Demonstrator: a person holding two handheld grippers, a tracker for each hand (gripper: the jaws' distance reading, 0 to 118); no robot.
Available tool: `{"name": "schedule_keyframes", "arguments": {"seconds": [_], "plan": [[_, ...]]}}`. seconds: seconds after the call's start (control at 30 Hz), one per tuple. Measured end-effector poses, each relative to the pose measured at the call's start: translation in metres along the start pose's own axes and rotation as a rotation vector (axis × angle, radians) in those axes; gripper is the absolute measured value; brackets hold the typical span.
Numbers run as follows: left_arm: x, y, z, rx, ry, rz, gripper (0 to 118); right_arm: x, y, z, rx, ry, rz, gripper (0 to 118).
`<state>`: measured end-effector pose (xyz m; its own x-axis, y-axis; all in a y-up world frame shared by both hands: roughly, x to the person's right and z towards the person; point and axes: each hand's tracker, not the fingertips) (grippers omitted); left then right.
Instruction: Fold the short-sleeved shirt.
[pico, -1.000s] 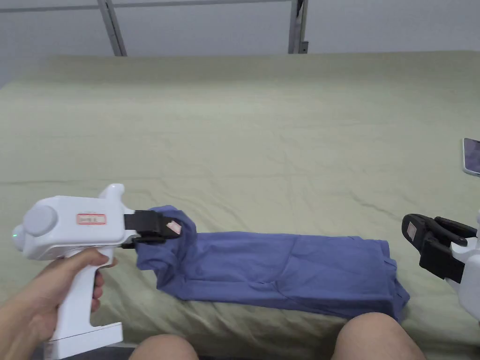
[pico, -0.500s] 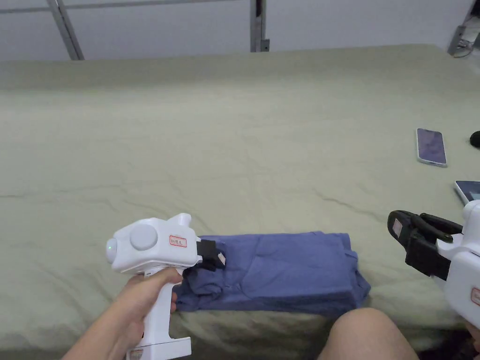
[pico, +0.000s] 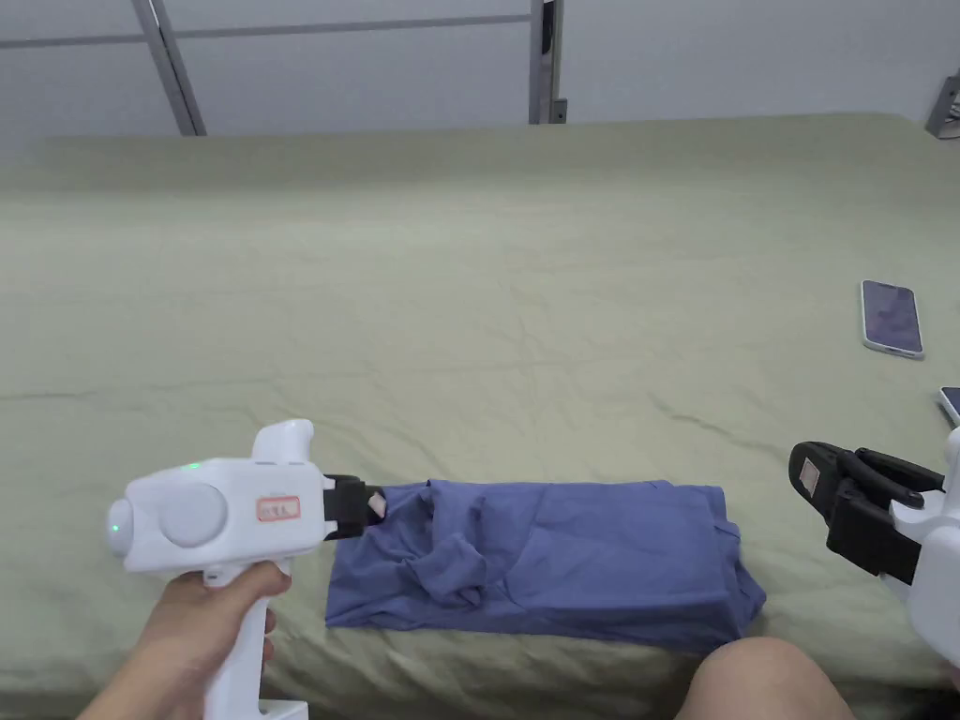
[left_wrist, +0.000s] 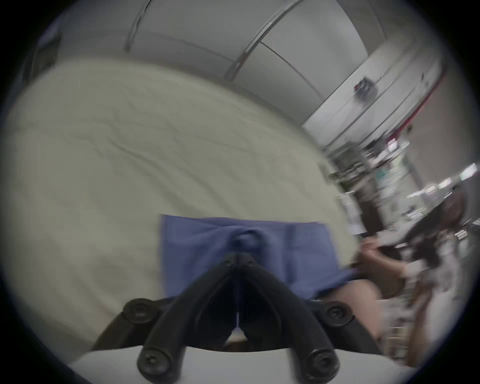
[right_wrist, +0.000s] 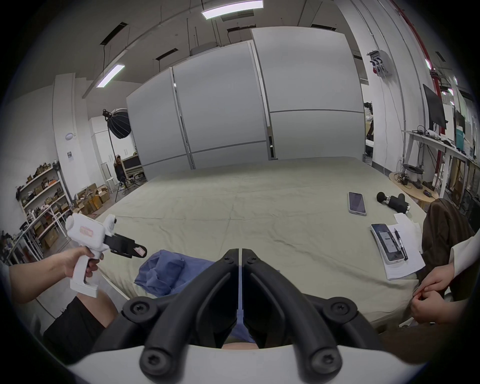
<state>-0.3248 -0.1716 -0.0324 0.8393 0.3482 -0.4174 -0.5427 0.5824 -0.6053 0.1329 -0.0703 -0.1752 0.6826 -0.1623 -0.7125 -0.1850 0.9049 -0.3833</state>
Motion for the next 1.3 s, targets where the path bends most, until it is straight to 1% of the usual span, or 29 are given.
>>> {"name": "schedule_keyframes", "arguments": {"seconds": [0.03,0.07,0.1,0.13,0.2,0.23,0.27,0.3,0.33,0.5,0.57,0.63,0.67,0.73,0.83,0.9,0.97,1.07,1.13,1.17,1.23,1.3], "plan": [[-0.003,-0.001,-0.014,-0.004,0.065,-0.018,0,-0.002,0.000,0.000,0.001,0.005,0.000,5],[-0.010,0.001,-0.024,-0.031,-0.014,0.004,0,-0.004,0.000,0.000,0.005,0.008,0.000,5],[-0.009,-0.001,-0.035,-0.079,-0.121,0.067,0,-0.006,0.001,0.000,0.008,0.012,-0.001,5],[0.000,-0.023,-0.027,-0.092,-0.100,0.067,0,-0.008,0.001,0.001,0.009,0.019,0.000,5],[0.018,-0.038,-0.035,-0.093,-0.002,-0.047,0,-0.010,0.002,0.002,0.012,0.020,0.004,5],[0.025,-0.043,-0.043,-0.115,0.027,-0.079,0,-0.010,0.002,0.002,0.013,0.023,0.004,5],[0.035,-0.042,-0.058,-0.149,0.023,-0.085,0,-0.010,0.002,0.003,0.015,0.024,0.004,5],[0.041,-0.043,-0.064,-0.135,-0.004,-0.070,0,-0.010,0.002,0.003,0.016,0.023,0.004,5],[0.049,-0.043,-0.069,-0.111,-0.011,-0.083,0,-0.010,0.002,0.004,0.017,0.022,0.003,5],[0.091,-0.029,-0.087,-0.099,-0.042,-0.099,0,-0.009,0.001,0.008,0.015,0.016,-0.015,5],[0.095,-0.020,-0.099,-0.092,-0.033,-0.108,0,-0.008,0.000,0.008,0.010,0.012,-0.011,5],[0.099,-0.014,-0.106,-0.107,-0.071,-0.088,0,-0.008,0.000,0.009,0.006,0.009,-0.011,5],[0.108,-0.021,-0.102,-0.114,-0.090,-0.071,0,-0.008,-0.001,0.009,0.006,0.008,-0.011,5],[0.114,-0.026,-0.103,-0.115,-0.078,-0.085,0,-0.007,-0.001,0.010,0.005,0.004,-0.010,5],[0.109,-0.028,-0.106,-0.122,-0.077,-0.073,0,-0.007,0.000,0.009,0.003,0.003,-0.007,5],[0.110,-0.029,-0.096,-0.082,-0.125,-0.060,0,-0.008,0.001,0.010,0.005,0.002,-0.003,5],[0.114,-0.032,-0.098,-0.104,-0.146,-0.043,0,-0.009,0.002,0.010,0.006,0.008,-0.005,5],[0.126,-0.039,-0.105,-0.117,-0.144,-0.060,0,-0.011,0.002,0.008,0.003,0.003,0.003,5],[0.133,-0.042,-0.110,-0.143,-0.180,-0.064,0,-0.012,0.001,0.008,0.004,0.006,-0.004,5],[0.135,-0.042,-0.110,-0.146,-0.174,-0.072,0,-0.012,0.002,0.009,0.004,0.006,-0.004,5],[0.131,-0.037,-0.103,-0.127,-0.168,-0.083,0,-0.013,0.003,0.009,0.004,0.000,0.006,5],[0.124,-0.026,-0.083,-0.076,-0.203,-0.074,0,-0.012,0.006,0.011,0.010,-0.001,0.012,5]]}}
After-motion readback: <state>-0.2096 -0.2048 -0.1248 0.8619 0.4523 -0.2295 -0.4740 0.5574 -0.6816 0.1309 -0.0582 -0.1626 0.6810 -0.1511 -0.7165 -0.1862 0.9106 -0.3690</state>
